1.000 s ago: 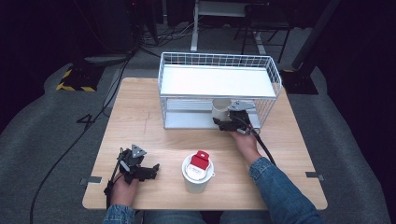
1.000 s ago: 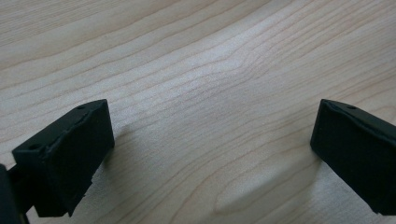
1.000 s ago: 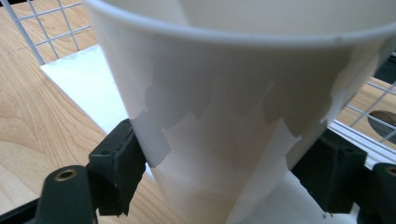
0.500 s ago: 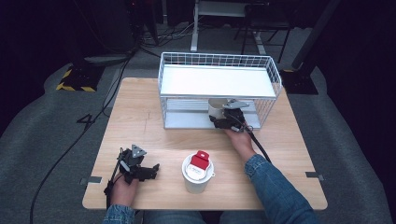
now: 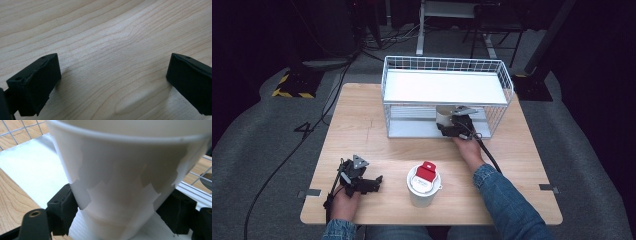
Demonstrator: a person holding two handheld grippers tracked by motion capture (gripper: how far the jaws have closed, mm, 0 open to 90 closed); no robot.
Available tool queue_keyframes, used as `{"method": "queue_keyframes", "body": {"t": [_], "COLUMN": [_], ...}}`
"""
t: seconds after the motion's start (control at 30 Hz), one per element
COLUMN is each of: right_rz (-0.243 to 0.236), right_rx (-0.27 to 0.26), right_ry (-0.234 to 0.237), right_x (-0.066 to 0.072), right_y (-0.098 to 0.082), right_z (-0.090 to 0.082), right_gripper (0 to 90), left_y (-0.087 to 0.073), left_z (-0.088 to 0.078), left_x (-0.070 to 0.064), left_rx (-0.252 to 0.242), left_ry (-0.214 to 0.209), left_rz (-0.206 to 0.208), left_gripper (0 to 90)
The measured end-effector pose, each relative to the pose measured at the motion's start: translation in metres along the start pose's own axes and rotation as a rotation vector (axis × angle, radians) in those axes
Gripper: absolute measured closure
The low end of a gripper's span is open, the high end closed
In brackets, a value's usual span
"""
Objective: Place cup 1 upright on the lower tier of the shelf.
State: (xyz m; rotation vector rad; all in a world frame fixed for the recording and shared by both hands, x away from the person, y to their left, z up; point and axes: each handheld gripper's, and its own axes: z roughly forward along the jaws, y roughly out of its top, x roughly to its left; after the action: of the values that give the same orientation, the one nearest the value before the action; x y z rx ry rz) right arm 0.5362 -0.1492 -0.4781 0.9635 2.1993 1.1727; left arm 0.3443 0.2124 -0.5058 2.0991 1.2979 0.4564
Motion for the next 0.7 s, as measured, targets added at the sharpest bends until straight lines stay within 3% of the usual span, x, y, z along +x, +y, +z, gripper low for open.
{"method": "queue_keyframes", "body": {"t": [0.37,0.47,0.7], "right_rz": [0.014,0.023,0.048], "right_rx": [0.005,0.008,0.005], "right_ry": [0.009,0.001,0.009], "right_x": [-0.0030,-0.0039,-0.0056], "right_y": [-0.0014,-0.0025,-0.0030], "right_z": [0.0006,0.0014,0.0012], "right_gripper": [22.4,16.8,14.3], "left_y": [0.0000,0.0000,0.0000], "left_z": [0.0000,0.0000,0.0000], "left_x": [0.0000,0.0000,0.0000], "left_rx": [0.000,0.000,0.000], "left_ry": [0.000,0.000,0.000], "left_rz": [0.000,0.000,0.000], "left_gripper": [0.0,0.0,0.0]}}
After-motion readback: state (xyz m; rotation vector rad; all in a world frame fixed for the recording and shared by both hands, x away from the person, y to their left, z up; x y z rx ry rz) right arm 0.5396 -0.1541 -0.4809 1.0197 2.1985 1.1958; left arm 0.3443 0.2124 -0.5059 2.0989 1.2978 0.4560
